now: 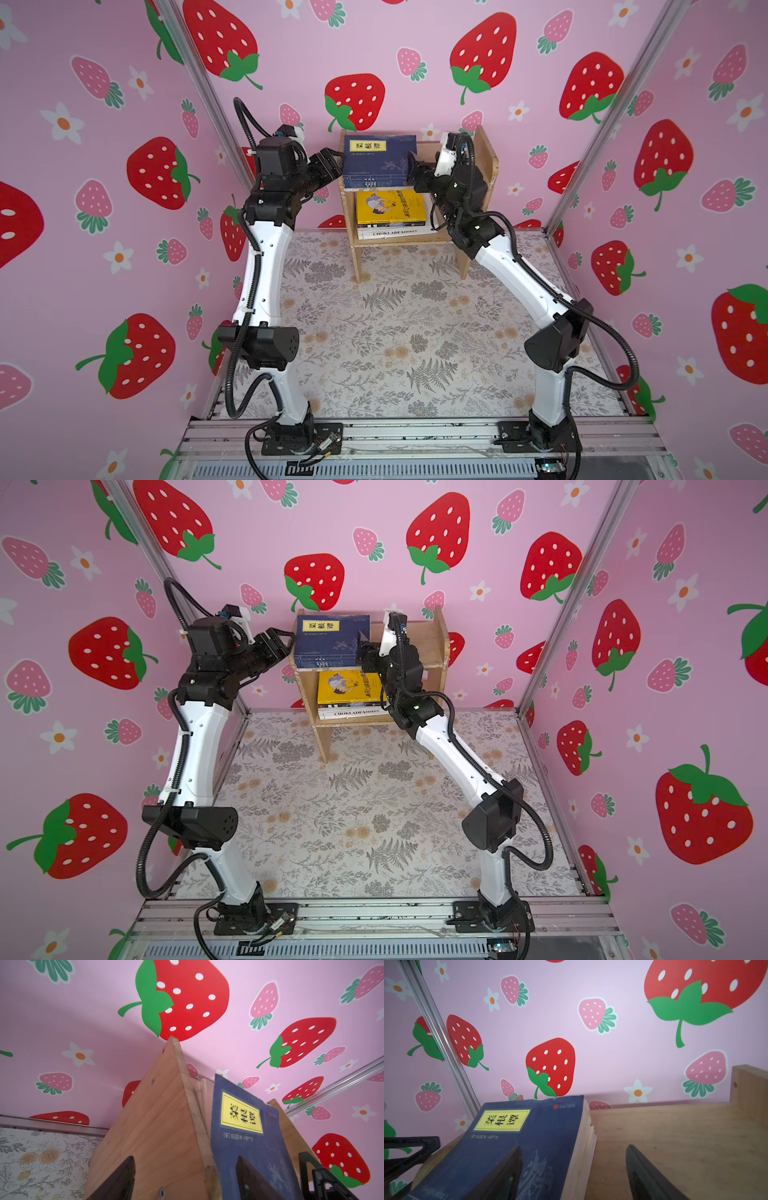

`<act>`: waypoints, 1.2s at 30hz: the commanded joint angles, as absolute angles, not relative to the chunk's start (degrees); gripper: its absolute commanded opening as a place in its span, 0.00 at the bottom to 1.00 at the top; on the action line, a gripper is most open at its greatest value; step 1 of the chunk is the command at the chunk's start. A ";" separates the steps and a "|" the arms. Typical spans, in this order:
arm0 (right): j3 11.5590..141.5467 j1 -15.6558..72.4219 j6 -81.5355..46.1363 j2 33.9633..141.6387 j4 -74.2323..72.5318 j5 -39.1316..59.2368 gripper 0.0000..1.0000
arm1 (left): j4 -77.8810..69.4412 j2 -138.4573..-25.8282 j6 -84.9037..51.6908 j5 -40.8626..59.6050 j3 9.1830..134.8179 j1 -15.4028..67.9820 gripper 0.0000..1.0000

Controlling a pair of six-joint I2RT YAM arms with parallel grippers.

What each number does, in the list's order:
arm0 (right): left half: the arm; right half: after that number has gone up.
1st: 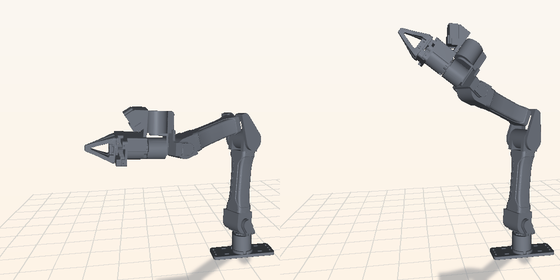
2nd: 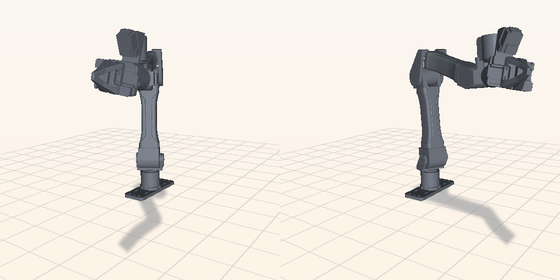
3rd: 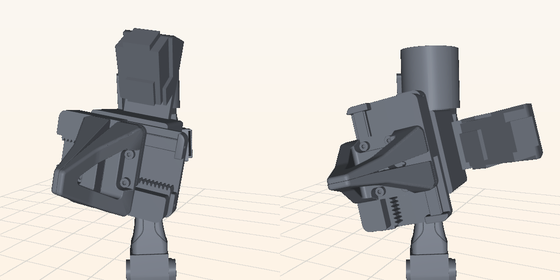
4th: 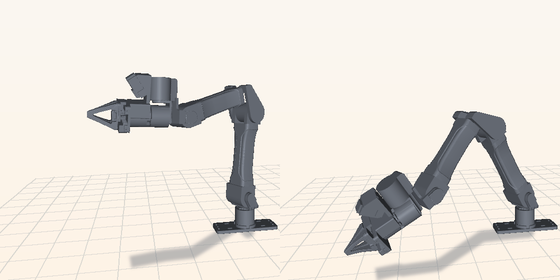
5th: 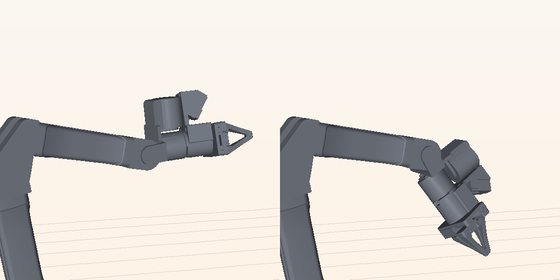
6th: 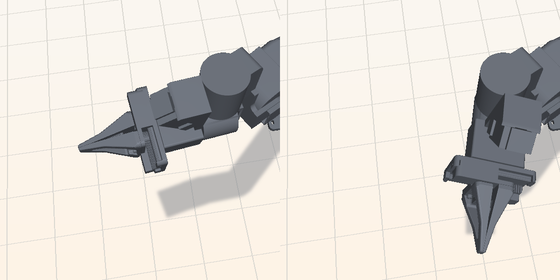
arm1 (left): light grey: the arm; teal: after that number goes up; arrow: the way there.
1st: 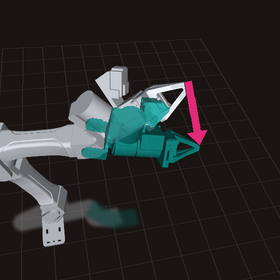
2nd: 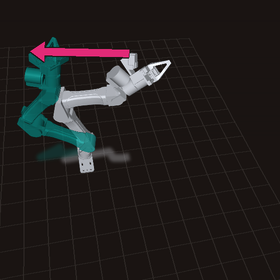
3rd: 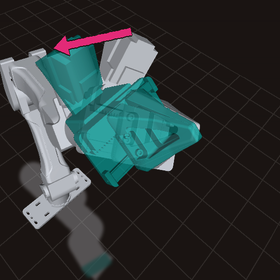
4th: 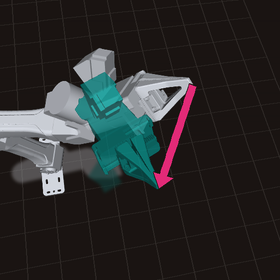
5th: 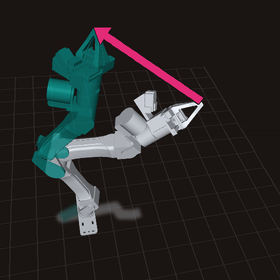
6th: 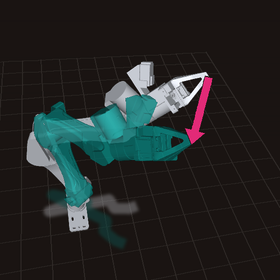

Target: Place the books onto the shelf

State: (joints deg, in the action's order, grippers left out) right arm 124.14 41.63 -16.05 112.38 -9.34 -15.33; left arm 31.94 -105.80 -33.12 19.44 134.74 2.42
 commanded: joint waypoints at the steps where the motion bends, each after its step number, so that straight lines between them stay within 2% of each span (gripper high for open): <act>1: 126.66 41.73 -10.03 108.18 -12.28 -15.89 0.82 | 27.92 -100.36 -32.65 18.62 133.39 1.03 0.79; 6: 123.22 41.75 -7.13 101.16 -11.43 -17.35 0.90 | 26.59 -91.98 -31.85 21.24 126.41 -0.13 0.83; 9: 114.17 41.69 -6.23 93.82 -11.49 -17.56 0.98 | 25.94 -85.05 -29.01 22.53 118.01 -0.09 0.89; 11: 106.79 41.75 -5.72 88.95 -11.35 -19.23 1.00 | 25.36 -79.63 -26.39 21.83 110.56 -0.11 0.95; 12: 102.57 41.74 -5.54 85.94 -11.26 -20.84 1.00 | 25.08 -76.44 -25.07 20.40 105.82 -0.09 1.00; 17: 81.93 41.56 -3.89 71.70 -11.05 -32.16 1.00 | 21.27 -61.00 -20.22 4.84 81.21 -0.21 0.99; 21: 65.74 40.31 -3.38 62.90 -6.91 -41.06 1.00 | 18.38 -52.31 -18.24 -1.79 63.77 -0.26 0.99; 24: 53.60 37.99 -5.76 57.41 -6.91 -46.99 1.00 | 15.21 -49.94 -18.68 -4.19 53.20 -0.20 0.99; 30: 37.67 31.59 -12.94 50.87 -10.63 -48.56 1.00 | 0.40 -52.78 -19.82 -7.54 36.79 0.18 0.99; 36: 27.91 26.19 -12.83 54.17 -22.69 -46.67 1.00 | -11.67 -58.61 -14.52 -13.77 28.75 1.27 0.99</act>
State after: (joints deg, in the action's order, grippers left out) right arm 30.33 28.18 -11.42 52.31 -13.85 -46.30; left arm -0.30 -57.25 -18.24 -8.49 30.11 0.89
